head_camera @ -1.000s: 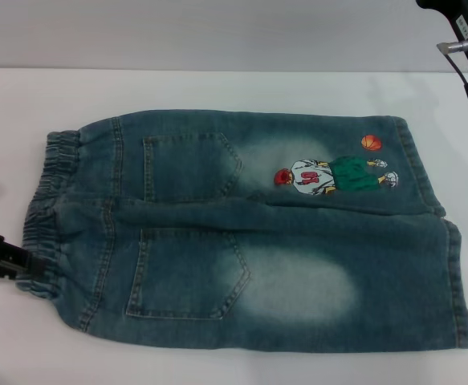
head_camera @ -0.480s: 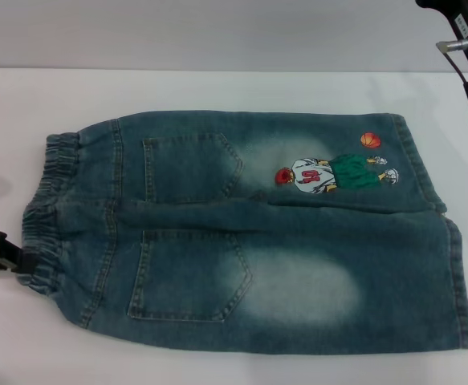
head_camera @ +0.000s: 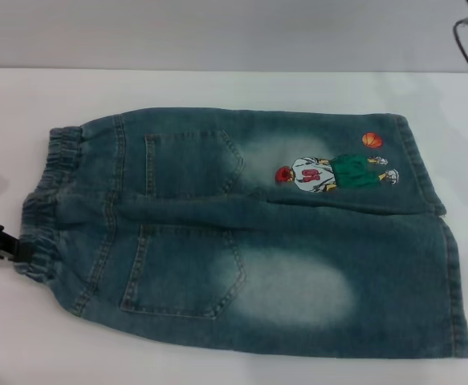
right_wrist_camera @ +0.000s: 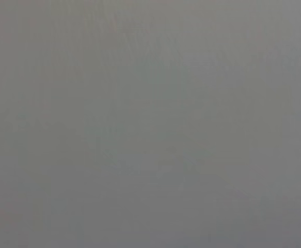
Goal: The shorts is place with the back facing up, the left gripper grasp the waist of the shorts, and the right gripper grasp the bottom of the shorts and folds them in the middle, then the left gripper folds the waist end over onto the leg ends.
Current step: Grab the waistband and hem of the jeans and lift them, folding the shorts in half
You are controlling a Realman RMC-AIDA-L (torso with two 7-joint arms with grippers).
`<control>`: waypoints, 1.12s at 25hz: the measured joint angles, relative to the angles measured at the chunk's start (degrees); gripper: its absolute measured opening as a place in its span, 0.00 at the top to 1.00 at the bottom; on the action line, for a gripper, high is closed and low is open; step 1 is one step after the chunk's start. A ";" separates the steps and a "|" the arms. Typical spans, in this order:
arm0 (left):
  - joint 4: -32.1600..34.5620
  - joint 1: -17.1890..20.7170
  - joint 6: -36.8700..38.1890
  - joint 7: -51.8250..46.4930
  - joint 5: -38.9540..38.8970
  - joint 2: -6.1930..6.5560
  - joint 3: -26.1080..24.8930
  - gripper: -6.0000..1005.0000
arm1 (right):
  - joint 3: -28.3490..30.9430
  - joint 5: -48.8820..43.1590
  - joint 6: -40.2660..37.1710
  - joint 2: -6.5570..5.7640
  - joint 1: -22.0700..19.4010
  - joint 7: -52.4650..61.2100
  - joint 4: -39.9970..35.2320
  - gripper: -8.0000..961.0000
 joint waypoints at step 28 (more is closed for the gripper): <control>6.44 0.90 -1.06 2.09 -0.11 -7.11 -4.57 0.95 | 32.37 -100.78 -53.65 -17.57 -0.13 47.35 -3.53 0.36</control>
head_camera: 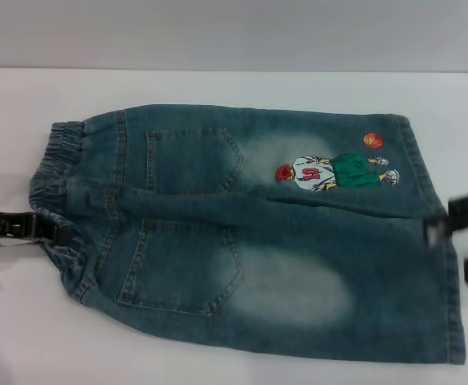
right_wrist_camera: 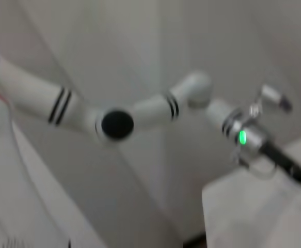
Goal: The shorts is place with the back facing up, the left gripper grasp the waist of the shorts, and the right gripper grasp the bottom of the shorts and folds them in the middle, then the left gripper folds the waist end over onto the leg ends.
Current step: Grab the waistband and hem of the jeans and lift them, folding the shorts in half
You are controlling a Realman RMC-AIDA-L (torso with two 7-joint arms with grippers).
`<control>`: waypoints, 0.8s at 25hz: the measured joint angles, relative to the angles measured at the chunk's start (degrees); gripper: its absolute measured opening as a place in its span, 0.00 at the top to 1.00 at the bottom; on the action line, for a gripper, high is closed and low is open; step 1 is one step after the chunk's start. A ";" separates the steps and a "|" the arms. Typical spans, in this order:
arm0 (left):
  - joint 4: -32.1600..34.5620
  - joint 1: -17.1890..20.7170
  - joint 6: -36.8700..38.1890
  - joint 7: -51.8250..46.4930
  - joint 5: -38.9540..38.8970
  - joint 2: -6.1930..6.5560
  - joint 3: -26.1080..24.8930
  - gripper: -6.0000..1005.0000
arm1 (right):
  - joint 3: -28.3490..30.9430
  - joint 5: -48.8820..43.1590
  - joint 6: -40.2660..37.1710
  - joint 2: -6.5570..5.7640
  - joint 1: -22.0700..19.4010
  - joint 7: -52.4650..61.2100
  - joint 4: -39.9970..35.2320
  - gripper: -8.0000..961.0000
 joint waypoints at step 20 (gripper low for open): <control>-0.12 -0.50 0.42 -0.15 0.24 -0.07 0.25 0.95 | 0.51 -28.36 4.66 -0.73 3.76 7.59 -2.64 0.36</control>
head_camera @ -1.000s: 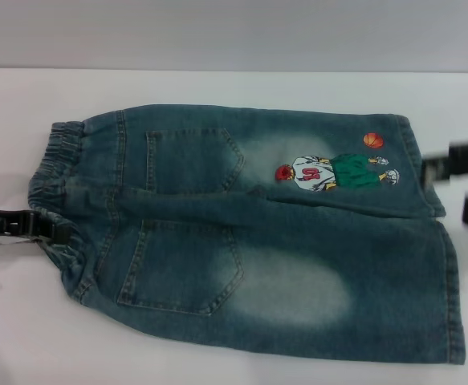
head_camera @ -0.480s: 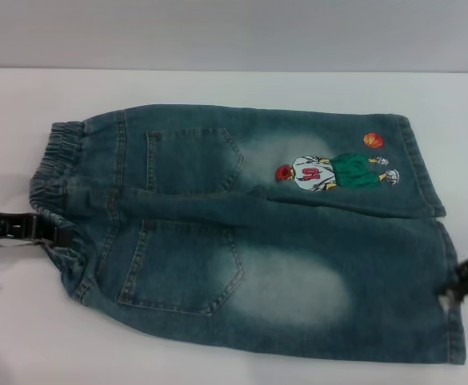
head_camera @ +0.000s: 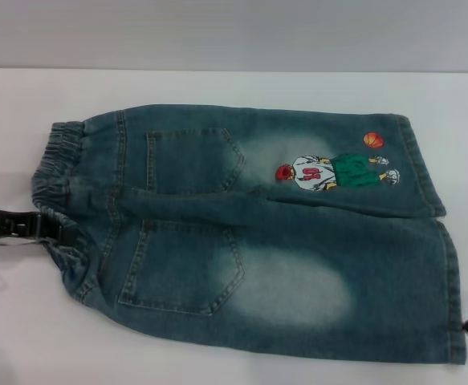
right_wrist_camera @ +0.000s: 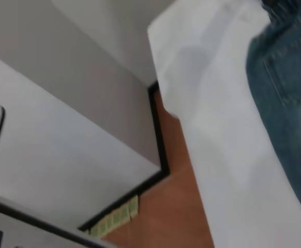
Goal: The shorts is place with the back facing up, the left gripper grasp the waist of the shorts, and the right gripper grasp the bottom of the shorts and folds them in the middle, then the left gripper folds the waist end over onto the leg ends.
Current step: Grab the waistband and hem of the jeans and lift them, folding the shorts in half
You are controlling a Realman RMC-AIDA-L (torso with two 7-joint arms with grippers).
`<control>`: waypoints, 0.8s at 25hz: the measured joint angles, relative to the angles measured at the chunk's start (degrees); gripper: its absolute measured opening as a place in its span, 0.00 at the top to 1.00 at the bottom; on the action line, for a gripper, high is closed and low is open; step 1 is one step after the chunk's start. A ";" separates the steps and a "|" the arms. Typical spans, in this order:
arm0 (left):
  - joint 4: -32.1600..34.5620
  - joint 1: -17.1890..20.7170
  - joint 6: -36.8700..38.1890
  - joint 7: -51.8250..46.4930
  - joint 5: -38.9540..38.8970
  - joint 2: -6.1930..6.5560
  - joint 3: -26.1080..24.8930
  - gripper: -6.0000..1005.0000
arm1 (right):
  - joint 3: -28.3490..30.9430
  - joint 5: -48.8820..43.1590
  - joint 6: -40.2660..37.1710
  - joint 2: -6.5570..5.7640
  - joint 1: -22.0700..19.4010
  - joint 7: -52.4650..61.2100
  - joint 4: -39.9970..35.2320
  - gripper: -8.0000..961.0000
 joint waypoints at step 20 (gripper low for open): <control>-0.17 -0.82 -0.28 -0.61 0.09 -1.01 0.02 0.95 | -0.77 -15.18 4.66 0.01 2.57 7.13 -1.14 0.36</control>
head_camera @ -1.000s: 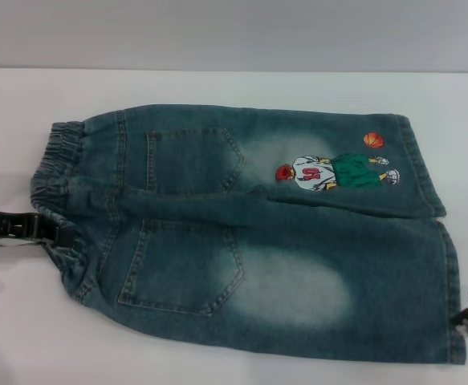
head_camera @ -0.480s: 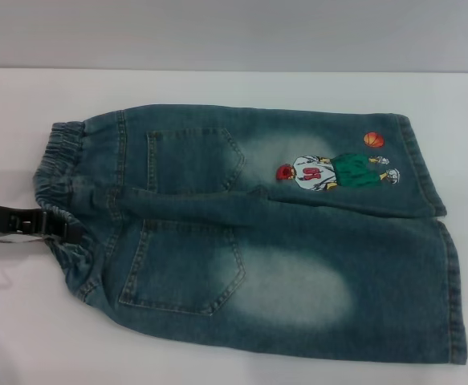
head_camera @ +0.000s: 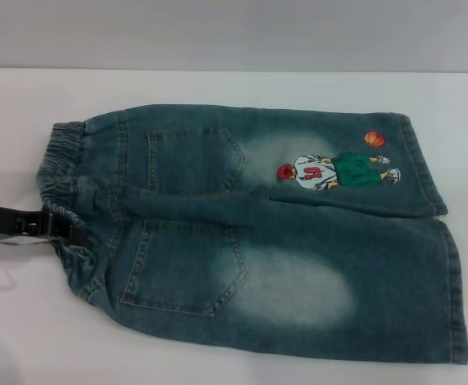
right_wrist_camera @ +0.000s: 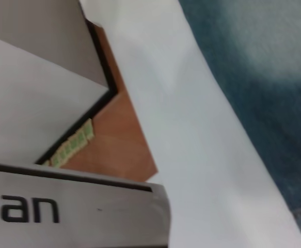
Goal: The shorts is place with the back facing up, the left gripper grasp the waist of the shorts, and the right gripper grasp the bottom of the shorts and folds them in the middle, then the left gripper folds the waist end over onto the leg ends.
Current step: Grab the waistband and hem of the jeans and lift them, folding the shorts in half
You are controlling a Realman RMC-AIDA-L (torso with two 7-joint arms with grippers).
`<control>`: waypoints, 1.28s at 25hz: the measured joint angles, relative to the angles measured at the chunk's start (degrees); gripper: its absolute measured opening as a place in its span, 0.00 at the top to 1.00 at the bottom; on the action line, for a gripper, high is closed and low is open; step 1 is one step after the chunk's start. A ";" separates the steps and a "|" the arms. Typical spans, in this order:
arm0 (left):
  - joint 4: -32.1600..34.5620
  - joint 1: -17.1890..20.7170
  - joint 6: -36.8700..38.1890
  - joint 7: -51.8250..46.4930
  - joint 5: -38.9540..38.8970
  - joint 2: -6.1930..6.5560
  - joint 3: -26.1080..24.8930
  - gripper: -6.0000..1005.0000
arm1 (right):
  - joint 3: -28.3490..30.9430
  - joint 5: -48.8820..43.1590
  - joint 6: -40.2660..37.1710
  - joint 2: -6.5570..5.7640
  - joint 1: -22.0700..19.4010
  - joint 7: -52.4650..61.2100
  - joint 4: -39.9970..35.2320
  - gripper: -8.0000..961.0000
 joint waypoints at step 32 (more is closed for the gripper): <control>-0.05 0.17 0.24 0.38 0.09 0.33 0.15 0.95 | -0.46 -6.89 6.02 5.64 -1.48 5.14 -5.18 0.36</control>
